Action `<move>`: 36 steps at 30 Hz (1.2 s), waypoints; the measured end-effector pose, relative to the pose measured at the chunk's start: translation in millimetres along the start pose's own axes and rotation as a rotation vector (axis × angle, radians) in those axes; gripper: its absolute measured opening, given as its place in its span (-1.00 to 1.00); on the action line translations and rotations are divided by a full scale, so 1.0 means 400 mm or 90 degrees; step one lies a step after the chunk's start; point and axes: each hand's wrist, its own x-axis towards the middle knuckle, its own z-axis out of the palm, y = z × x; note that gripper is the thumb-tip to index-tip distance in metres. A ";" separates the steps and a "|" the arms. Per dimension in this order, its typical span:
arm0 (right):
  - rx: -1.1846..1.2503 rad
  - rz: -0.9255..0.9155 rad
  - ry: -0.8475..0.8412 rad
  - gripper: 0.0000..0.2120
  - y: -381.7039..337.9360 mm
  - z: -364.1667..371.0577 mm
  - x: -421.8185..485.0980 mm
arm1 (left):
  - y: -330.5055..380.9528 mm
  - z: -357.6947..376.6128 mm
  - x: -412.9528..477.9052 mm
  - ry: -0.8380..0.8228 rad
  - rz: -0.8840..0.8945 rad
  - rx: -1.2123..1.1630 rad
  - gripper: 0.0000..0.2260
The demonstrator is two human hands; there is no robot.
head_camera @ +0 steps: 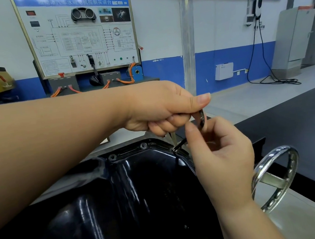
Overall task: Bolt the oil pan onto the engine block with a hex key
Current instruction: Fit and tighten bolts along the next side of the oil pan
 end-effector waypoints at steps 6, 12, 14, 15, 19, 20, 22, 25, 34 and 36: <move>-0.033 0.001 -0.002 -0.88 0.005 0.006 -0.001 | -0.001 -0.009 -0.011 0.061 -0.002 0.009 -0.60; 0.039 0.018 0.053 -0.85 -0.040 0.030 0.024 | -0.011 -0.063 -0.026 0.191 -0.081 -0.002 -0.46; 0.154 0.109 0.014 -0.80 -0.070 0.062 0.067 | -0.016 -0.077 -0.031 0.212 -0.102 0.000 -0.43; 0.213 0.163 -0.007 -0.78 -0.083 0.082 0.092 | -0.018 -0.084 -0.033 0.222 -0.109 -0.001 -0.43; 0.225 0.234 -0.021 -0.75 -0.099 0.158 0.161 | -0.017 -0.107 -0.043 0.281 -0.115 -0.006 -0.43; 0.218 0.240 -0.027 -0.76 -0.094 0.174 0.157 | -0.018 -0.113 -0.045 0.297 -0.116 -0.006 -0.43; 0.210 0.256 -0.059 -0.82 -0.073 0.196 0.133 | -0.021 -0.122 -0.050 0.325 -0.122 0.001 -0.42; 0.228 0.274 -0.139 -0.86 -0.043 0.208 0.105 | -0.022 -0.130 -0.049 0.352 -0.121 0.020 -0.45; 0.222 0.261 -0.186 -0.91 -0.006 0.209 0.107 | -0.022 -0.117 -0.047 0.432 -0.151 0.101 -0.43; 0.247 0.279 -0.192 -0.85 -0.004 0.213 0.114 | -0.015 -0.117 -0.055 0.445 -0.157 0.129 -0.49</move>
